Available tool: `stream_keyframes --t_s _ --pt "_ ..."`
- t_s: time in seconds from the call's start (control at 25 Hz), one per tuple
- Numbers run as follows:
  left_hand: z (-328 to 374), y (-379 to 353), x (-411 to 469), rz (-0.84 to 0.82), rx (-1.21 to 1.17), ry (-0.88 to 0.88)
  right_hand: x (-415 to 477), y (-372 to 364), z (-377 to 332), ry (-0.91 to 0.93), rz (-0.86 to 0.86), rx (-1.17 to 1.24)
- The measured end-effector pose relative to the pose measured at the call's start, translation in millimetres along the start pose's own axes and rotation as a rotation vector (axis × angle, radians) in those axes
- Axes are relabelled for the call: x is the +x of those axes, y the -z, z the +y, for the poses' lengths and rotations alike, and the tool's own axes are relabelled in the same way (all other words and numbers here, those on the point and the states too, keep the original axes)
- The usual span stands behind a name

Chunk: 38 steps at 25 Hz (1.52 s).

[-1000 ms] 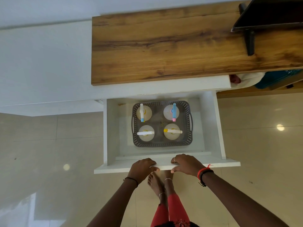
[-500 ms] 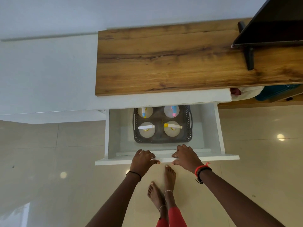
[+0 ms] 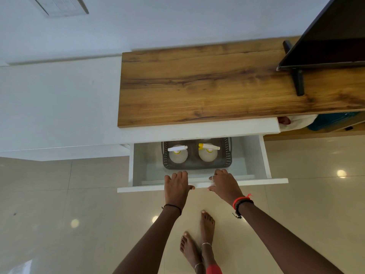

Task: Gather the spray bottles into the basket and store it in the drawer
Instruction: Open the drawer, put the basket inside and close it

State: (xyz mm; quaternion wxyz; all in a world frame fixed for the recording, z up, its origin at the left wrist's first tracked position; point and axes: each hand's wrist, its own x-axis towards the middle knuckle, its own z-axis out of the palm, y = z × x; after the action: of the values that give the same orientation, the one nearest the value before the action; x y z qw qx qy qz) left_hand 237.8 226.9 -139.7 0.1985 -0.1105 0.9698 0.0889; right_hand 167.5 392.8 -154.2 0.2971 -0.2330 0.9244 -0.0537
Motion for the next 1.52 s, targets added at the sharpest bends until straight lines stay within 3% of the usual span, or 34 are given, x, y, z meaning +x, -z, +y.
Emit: stream_keyframes --t_s 0.16,0.32,0.4,0.44,0.56,0.68,1.04,1.32,1.52 --pt "2 6 12 -0.049 -0.024 0.057 9 14 2 -0.042 0.034 0.195" --pt "-3 10 8 -0.276 -0.247 0.385 0 19 -6 -0.267 0.280 0.286" --pt "-3 12 8 -0.399 -0.550 0.530 -5 17 -12 -0.459 0.370 0.388" --pt "-3 13 11 -0.410 -0.799 0.613 -5 16 -14 -0.580 0.380 0.561" --pt "1 18 18 -0.309 -1.625 0.883 2 9 -21 -0.992 0.298 1.257" --pt "7 19 17 -0.186 -1.987 1.032 8 6 -24 -1.125 0.297 1.521" --pt "15 23 26 -0.016 -2.010 1.156 12 29 -18 -1.173 0.419 2.095" --pt "17 41 48 0.037 -2.025 1.191 24 49 -10 -1.079 0.473 2.269" --pt "2 50 63 -0.084 -2.362 1.184 39 70 7 -1.153 0.555 2.241"
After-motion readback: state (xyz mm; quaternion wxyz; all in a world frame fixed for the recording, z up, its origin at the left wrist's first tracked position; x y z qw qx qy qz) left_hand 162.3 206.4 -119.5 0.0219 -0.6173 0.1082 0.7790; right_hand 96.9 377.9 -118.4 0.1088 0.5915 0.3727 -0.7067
